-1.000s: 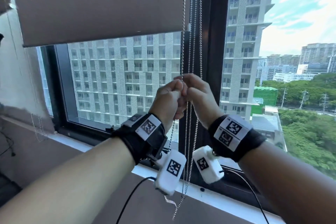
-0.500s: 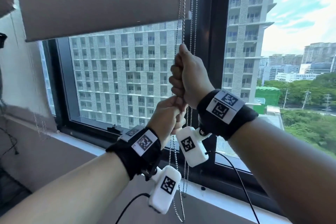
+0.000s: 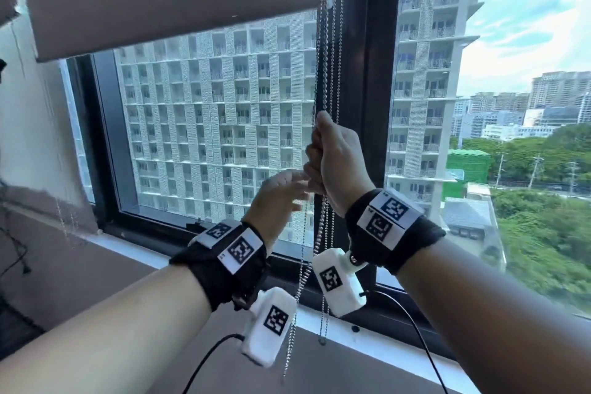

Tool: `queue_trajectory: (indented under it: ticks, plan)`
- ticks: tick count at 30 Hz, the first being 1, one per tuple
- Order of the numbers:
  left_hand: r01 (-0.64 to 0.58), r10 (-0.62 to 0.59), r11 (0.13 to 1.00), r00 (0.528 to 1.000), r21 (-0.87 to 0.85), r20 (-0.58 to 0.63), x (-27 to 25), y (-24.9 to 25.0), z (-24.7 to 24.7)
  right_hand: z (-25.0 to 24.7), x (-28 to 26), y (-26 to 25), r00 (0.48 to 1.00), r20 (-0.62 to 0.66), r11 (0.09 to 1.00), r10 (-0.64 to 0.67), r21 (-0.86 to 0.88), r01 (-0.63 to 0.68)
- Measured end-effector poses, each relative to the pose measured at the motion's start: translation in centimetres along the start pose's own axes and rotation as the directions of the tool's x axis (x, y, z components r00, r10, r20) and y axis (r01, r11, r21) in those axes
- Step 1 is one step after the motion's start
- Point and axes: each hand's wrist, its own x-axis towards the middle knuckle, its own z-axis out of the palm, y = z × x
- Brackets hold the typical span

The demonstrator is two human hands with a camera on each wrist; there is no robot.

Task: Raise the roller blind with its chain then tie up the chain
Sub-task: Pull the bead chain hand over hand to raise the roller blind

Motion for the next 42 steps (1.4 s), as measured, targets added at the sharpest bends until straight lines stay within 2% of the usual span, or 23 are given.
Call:
queue_trajectory:
  ticks: [6, 10, 13, 15, 18, 23, 29, 33, 37, 42]
  plan:
    - [-0.091, 0.083, 0.99, 0.994, -0.109, -0.074, 2.1, 3.3, -0.1, -1.1, -1.7, 2.9, 0.998, -0.018, 0.997, 0.055, -0.054, -0.056]
    - [-0.075, 0.062, 0.956, 0.997, -0.285, -0.055, 3.3, 5.1, 0.7, -1.5, -3.8, 5.7, 0.992, -0.039, 0.991, 0.122, -0.049, -0.124]
    - [-0.065, 0.065, 0.927, 0.998, -0.368, -0.014, 3.5, 5.2, 1.8, -1.7, -4.6, 7.2, 0.993, -0.029, 0.991, 0.118, -0.057, -0.119]
    - [-0.079, 0.076, 0.926, 0.997, -0.368, -0.024, 3.7, 4.8, 2.4, -1.7, -4.6, 7.6, 0.993, -0.019, 0.992, 0.113, -0.056, -0.114]
    - [-0.1, 0.076, 0.929, 0.994, -0.357, -0.081, 4.0, 4.6, 2.9, -1.7, -4.5, 7.8, 0.999, 0.002, 0.985, 0.051, -0.167, -0.05]
    - [-0.107, 0.079, 0.936, 0.992, -0.334, -0.097, 3.9, 4.6, 3.0, -2.2, -4.2, 7.7, 0.999, 0.028, 0.964, 0.035, -0.266, -0.026]
    - [-0.101, 0.072, 0.937, 0.993, -0.336, -0.097, 3.8, 4.6, 2.7, -2.2, -4.0, 7.8, 0.997, 0.053, 0.97, 0.053, -0.241, -0.039]
    - [-0.111, 0.083, 0.939, 0.992, -0.326, -0.099, 3.6, 4.5, 2.1, -2.5, -3.6, 6.4, 0.997, 0.053, 0.976, 0.054, -0.216, -0.041]
    - [-0.1, 0.071, 0.938, 0.992, -0.333, -0.1, 3.0, 3.8, 2.0, -2.1, -1.6, 3.3, 0.999, 0.036, 0.991, -0.032, -0.129, 0.036]
    - [-0.057, 0.04, 0.95, 0.997, -0.306, -0.061, 1.7, 2.3, 2.0, -0.6, 1.0, -0.8, 0.992, -0.035, 0.981, -0.117, -0.16, 0.111]
